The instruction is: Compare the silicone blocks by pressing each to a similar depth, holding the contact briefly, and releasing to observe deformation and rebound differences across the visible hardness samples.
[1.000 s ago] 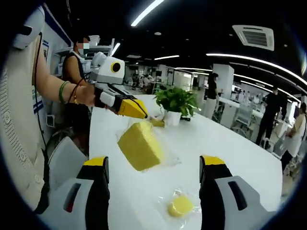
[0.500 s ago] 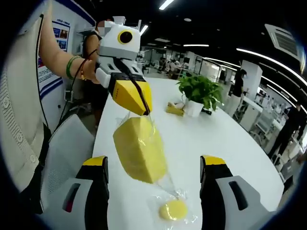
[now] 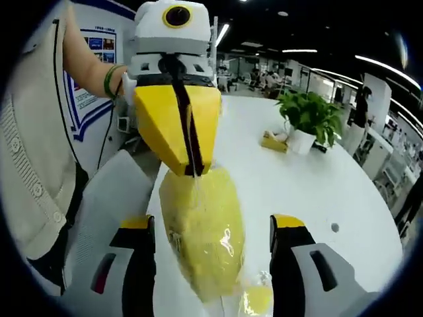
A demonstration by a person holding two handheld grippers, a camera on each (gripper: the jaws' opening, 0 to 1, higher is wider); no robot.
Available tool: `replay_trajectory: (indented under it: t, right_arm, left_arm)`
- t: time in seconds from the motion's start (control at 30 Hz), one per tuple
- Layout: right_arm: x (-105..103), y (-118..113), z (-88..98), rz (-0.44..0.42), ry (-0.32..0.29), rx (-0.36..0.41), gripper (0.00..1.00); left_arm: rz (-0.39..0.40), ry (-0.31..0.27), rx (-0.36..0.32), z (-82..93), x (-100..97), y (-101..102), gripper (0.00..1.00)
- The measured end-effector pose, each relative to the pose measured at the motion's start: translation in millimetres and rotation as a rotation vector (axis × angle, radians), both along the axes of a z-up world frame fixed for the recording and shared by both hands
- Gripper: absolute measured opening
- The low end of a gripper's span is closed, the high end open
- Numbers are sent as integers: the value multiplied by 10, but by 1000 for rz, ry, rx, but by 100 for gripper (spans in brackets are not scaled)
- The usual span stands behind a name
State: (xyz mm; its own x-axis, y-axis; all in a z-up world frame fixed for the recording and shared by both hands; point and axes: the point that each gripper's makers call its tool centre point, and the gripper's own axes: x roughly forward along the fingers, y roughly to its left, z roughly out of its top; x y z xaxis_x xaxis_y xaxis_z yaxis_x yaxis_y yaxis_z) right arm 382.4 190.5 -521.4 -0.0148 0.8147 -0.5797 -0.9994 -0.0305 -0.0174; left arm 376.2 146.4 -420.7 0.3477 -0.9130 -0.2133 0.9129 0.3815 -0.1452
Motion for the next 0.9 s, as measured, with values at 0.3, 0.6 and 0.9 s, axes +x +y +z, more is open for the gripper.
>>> replay_trajectory:
  t: [0.3,0.6,0.9]
  right_arm:
    - [-72,41,63,47,12,35,33]
    - [-197,74,251,47,13,54,20]
    - [-364,54,327,37,67,34,9]
  left_arm:
    - [-31,-31,18,61,-38,5,0]
    - [-50,-83,-5,223,-131,44,0]
    - [-72,-139,2,313,-270,3,0]
